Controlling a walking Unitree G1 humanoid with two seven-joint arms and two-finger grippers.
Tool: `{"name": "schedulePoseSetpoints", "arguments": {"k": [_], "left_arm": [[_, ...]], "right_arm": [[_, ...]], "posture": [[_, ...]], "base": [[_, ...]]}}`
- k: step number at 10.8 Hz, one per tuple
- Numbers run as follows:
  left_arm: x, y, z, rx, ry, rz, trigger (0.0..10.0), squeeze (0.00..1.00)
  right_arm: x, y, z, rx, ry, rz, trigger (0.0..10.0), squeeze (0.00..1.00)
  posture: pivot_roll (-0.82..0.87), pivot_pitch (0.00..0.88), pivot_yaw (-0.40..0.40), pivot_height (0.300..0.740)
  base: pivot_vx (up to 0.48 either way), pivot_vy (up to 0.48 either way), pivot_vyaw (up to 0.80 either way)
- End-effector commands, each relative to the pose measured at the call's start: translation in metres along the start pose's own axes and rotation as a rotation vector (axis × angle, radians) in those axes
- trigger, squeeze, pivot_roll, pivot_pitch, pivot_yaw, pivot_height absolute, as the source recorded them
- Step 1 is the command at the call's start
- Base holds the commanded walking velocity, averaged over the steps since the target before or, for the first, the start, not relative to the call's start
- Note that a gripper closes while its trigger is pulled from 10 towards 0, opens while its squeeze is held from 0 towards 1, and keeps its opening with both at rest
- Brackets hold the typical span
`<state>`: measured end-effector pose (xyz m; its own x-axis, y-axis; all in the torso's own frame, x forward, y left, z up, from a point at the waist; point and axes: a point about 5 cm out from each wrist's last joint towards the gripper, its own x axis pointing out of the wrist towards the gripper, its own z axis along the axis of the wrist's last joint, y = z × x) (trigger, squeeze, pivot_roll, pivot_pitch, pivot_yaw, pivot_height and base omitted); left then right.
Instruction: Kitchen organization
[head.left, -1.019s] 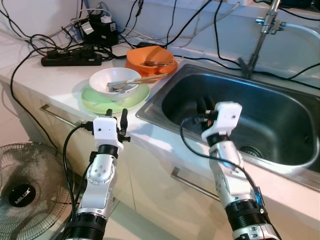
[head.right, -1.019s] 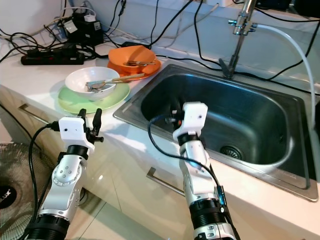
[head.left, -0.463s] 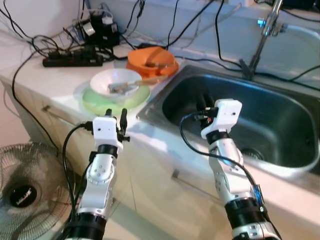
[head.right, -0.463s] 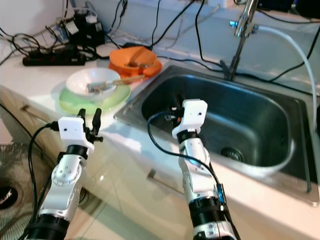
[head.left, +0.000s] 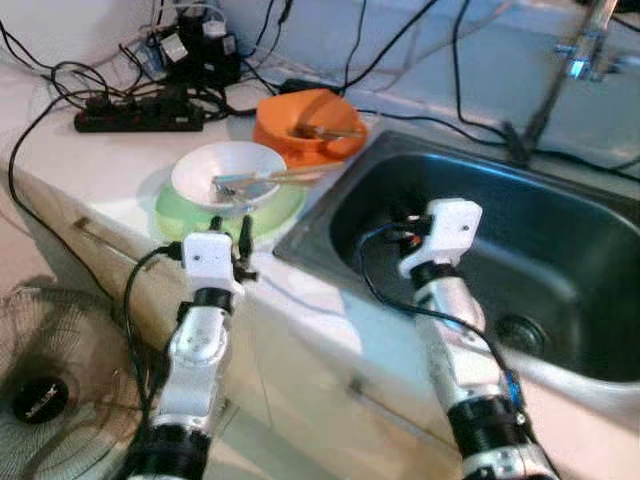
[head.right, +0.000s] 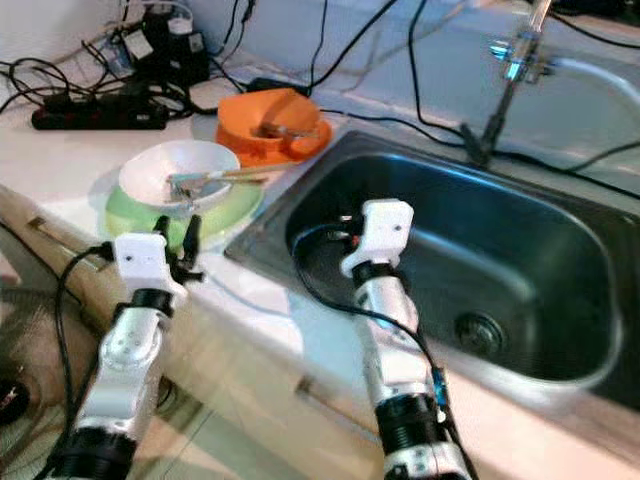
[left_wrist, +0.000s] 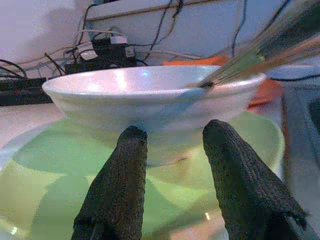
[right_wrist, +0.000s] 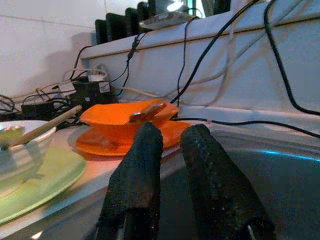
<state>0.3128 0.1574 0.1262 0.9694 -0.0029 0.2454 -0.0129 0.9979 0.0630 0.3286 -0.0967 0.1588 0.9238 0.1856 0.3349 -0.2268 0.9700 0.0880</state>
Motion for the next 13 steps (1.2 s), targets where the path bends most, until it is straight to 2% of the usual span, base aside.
{"name": "schedulePoseSetpoints", "arguments": {"k": [1,3,7,9,11,13], "left_arm": [[0.002,-0.005,0.003,-0.004,-0.008,-0.011,10.0,0.00],[0.001,-0.007,0.006,-0.020,-0.035,-0.023,10.0,0.00],[0.000,-0.008,0.006,-0.021,-0.030,-0.031,10.0,0.00],[0.001,-0.010,0.006,-0.002,-0.030,-0.057,10.0,0.00],[0.002,-0.018,0.009,0.073,-0.038,-0.130,10.0,0.00],[0.013,-0.021,0.017,0.342,-0.051,-0.259,10.0,0.00]], "right_arm": [[-0.001,-0.005,0.001,-0.003,0.006,-0.013,10.0,0.00],[-0.002,-0.005,0.000,-0.002,0.009,-0.014,10.0,0.00],[-0.004,-0.005,-0.002,-0.001,0.016,-0.014,10.0,0.00],[-0.003,-0.005,-0.003,-0.001,0.020,-0.014,10.0,0.00],[-0.003,-0.005,-0.004,-0.002,0.024,-0.014,10.0,0.00],[-0.003,-0.005,-0.005,-0.003,0.029,-0.015,10.0,0.00]], "posture": [[0.16,0.005,0.011,0.740],[0.16,0.006,0.011,0.740],[0.16,0.005,0.012,0.740],[0.17,0.005,0.010,0.740],[0.17,0.003,0.009,0.740],[0.17,0.000,0.009,0.740]], "base": [[0.319,0.000,0.00],[0.000,0.000,0.00],[0.000,0.000,0.00],[0.000,0.000,0.00],[0.000,0.000,0.00],[0.000,0.000,0.00]]}}
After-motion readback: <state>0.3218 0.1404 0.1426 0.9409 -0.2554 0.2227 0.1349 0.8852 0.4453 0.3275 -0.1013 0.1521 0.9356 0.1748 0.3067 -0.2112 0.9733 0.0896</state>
